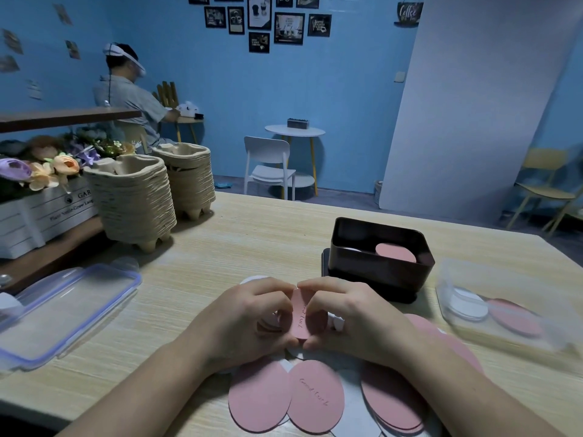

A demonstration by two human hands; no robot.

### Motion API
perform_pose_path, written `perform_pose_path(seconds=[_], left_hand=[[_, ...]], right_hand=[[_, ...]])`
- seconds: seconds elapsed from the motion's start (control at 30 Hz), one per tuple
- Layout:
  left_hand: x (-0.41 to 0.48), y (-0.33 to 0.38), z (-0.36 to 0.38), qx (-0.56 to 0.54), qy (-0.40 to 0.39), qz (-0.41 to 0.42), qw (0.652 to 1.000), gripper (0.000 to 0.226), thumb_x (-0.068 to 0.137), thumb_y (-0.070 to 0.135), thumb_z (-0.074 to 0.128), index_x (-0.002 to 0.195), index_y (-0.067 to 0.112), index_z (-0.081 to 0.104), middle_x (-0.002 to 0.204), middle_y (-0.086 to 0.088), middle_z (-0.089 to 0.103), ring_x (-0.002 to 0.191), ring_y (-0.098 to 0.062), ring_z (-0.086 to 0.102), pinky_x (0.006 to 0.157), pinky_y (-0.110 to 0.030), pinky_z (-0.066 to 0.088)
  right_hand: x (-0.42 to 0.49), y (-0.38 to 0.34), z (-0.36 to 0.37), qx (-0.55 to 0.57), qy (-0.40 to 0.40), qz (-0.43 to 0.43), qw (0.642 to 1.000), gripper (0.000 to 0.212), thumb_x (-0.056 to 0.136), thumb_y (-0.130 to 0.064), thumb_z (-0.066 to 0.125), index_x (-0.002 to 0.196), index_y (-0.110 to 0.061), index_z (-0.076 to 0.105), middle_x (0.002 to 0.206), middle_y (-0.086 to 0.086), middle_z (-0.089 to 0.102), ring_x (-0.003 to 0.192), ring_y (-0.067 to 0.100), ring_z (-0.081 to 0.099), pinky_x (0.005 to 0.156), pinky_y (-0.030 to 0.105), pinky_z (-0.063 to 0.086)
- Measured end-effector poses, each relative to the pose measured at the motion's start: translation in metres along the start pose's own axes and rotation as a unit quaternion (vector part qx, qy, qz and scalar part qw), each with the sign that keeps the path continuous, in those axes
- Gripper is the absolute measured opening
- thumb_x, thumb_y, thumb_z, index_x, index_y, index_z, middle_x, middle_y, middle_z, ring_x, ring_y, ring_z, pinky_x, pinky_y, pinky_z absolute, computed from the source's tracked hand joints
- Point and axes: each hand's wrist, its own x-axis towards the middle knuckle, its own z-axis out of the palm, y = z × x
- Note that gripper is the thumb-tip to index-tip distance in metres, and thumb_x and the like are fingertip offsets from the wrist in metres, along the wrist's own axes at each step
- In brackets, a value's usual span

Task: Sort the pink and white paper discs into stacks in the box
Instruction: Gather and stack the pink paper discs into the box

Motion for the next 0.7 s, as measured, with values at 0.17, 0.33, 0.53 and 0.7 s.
perform_pose_path(seconds=[0.17, 0.33, 0.53, 0.7], left_hand=[[0.001, -0.002, 0.0, -0.001, -0.008, -0.003, 1.0, 0.031, 0.083, 0.044, 0.087, 0.089, 0.023, 0.066, 0.12, 0.008, 0.069, 0.099, -0.014, 0.068, 0.078, -0.032, 0.056], [0.0, 0.006, -0.015, -0.016, -0.025, -0.029, 0.999, 0.031, 0.081, 0.042, 0.085, 0.098, 0.021, 0.069, 0.129, 0.006, 0.067, 0.119, -0.007, 0.064, 0.094, -0.027, 0.053], [-0.023, 0.017, -0.025, -0.014, -0.011, -0.064, 0.998, 0.034, 0.086, 0.041, 0.081, 0.111, 0.021, 0.068, 0.13, 0.008, 0.065, 0.125, -0.005, 0.061, 0.099, -0.03, 0.053], [-0.044, 0.029, -0.041, -0.018, -0.025, -0.108, 0.994, 0.026, 0.087, 0.039, 0.076, 0.107, 0.023, 0.07, 0.107, 0.013, 0.067, 0.102, -0.008, 0.065, 0.082, -0.038, 0.055]], right_hand=[[0.001, 0.0, 0.003, 0.01, 0.003, 0.001, 1.0, 0.033, 0.08, -0.046, 0.086, 0.084, -0.019, 0.068, 0.119, -0.005, 0.066, 0.081, -0.001, 0.055, 0.067, 0.028, 0.055], [0.0, -0.009, 0.002, 0.012, 0.033, -0.013, 0.999, 0.035, 0.082, -0.044, 0.085, 0.083, -0.014, 0.067, 0.119, 0.0, 0.067, 0.082, 0.005, 0.061, 0.068, 0.029, 0.055], [-0.002, -0.014, 0.001, 0.001, 0.01, -0.009, 1.0, 0.04, 0.08, -0.05, 0.081, 0.1, -0.018, 0.068, 0.127, 0.002, 0.067, 0.105, 0.016, 0.069, 0.082, 0.034, 0.058], [-0.004, -0.015, -0.01, 0.009, -0.006, 0.002, 1.0, 0.046, 0.083, -0.056, 0.075, 0.105, -0.016, 0.069, 0.124, 0.0, 0.066, 0.108, 0.013, 0.066, 0.086, 0.029, 0.055]])
